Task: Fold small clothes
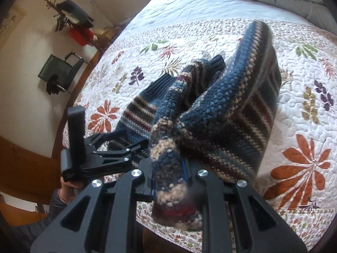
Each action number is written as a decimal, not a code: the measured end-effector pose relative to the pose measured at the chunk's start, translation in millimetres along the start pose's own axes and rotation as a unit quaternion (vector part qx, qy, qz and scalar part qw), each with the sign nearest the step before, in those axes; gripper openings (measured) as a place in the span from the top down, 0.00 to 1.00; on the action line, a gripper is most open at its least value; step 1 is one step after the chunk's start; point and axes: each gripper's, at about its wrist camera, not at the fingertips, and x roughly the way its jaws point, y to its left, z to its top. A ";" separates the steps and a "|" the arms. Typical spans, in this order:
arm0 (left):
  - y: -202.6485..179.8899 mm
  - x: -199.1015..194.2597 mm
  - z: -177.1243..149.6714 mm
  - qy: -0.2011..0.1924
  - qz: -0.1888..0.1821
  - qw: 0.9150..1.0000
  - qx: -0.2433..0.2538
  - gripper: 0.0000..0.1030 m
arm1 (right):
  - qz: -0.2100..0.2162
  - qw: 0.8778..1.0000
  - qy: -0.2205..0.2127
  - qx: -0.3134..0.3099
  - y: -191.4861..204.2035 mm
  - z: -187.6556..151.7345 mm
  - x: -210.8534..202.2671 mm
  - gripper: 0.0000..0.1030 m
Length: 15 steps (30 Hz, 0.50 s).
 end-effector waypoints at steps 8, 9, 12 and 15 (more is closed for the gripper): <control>26.0 5.4 -1.4 0.015 -0.021 0.999 -0.037 0.13 | -0.011 0.999 0.039 -0.018 15.3 -7.6 40.4 0.82; 27.8 4.7 -1.2 0.015 -0.026 0.999 -0.041 0.13 | -0.013 0.999 0.044 -0.020 17.7 -9.3 45.9 0.82; 32.5 3.5 -0.4 0.017 -0.038 0.998 -0.053 0.12 | -0.019 0.998 0.059 -0.023 21.1 -14.3 64.6 0.80; 38.8 0.2 0.3 0.017 -0.055 0.996 -0.071 0.12 | -0.024 0.996 0.076 -0.026 24.4 -19.5 82.8 0.75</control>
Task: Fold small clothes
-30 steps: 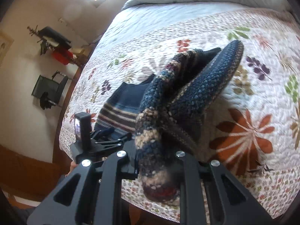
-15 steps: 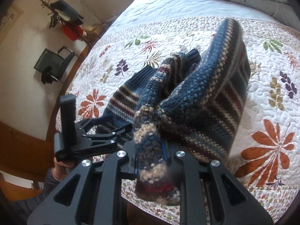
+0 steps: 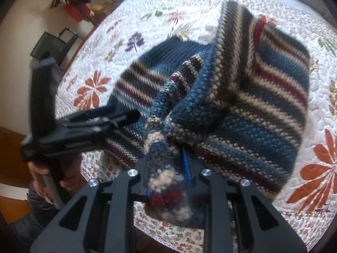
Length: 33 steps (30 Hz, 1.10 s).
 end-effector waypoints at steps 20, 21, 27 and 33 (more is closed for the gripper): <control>-43.9 -7.4 30.7 0.001 -0.029 0.999 0.027 0.13 | 0.096 0.994 -0.039 0.025 -18.0 -38.2 -51.1 0.37; -55.8 -5.9 36.3 0.001 -0.031 0.999 0.036 0.13 | 0.086 0.995 -0.048 0.023 -23.2 -43.8 -62.3 0.37; -98.4 24.9 61.9 0.028 -0.027 0.997 0.065 0.13 | 0.063 0.994 -0.065 0.058 -61.9 -67.0 -88.1 0.37; -112.6 60.8 67.8 0.064 -0.026 0.996 0.061 0.23 | 0.046 0.993 -0.067 0.080 -91.6 -79.8 -90.7 0.37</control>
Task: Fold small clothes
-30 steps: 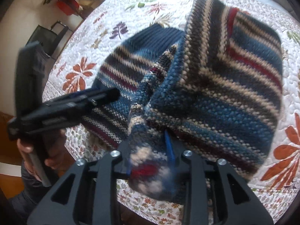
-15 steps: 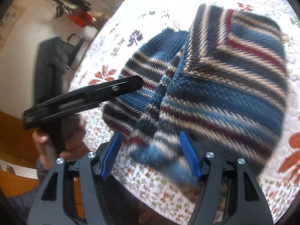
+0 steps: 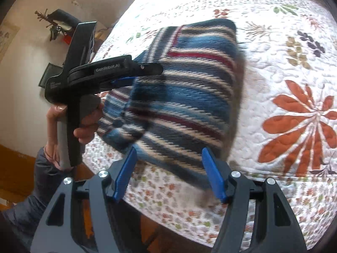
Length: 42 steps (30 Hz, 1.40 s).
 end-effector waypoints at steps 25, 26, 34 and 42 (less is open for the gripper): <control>56.3 -17.7 -21.5 -0.012 -0.053 0.997 -0.055 0.63 | -0.031 0.999 0.014 0.015 7.0 17.3 60.5 0.37; 55.4 -26.1 -23.5 -0.018 -0.039 0.998 -0.051 0.59 | -0.031 0.999 0.016 0.018 4.0 17.8 64.1 0.37; 71.8 -62.0 -49.8 -0.024 -0.022 0.998 -0.048 0.29 | -0.020 1.000 0.008 0.023 -1.9 13.2 63.3 0.37; 78.4 -25.3 -62.5 0.030 -0.089 0.993 -0.073 0.29 | -0.024 1.000 0.008 0.015 6.5 10.1 60.4 0.36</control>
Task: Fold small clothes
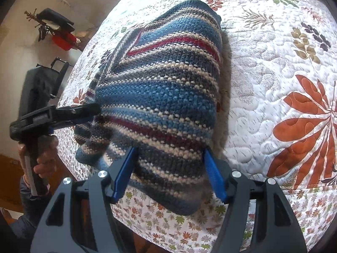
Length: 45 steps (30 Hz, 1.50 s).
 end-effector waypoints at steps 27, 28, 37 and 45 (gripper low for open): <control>-53.5 -51.8 0.4 -0.071 0.047 0.995 0.053 0.76 | -0.011 1.000 -0.004 -0.007 2.0 -3.5 -21.4 0.36; -53.1 -60.3 1.3 -0.079 0.052 0.994 0.059 0.76 | -0.010 1.000 -0.004 -0.008 2.8 -3.1 -22.3 0.36; -19.2 -121.0 1.5 -0.134 0.096 0.985 0.061 0.77 | 0.006 1.000 0.005 -0.030 25.1 -4.0 -13.2 0.36; 61.1 -60.4 -0.1 -0.065 0.082 0.994 -0.009 0.75 | -0.003 0.999 0.021 -0.041 40.7 0.5 6.2 0.36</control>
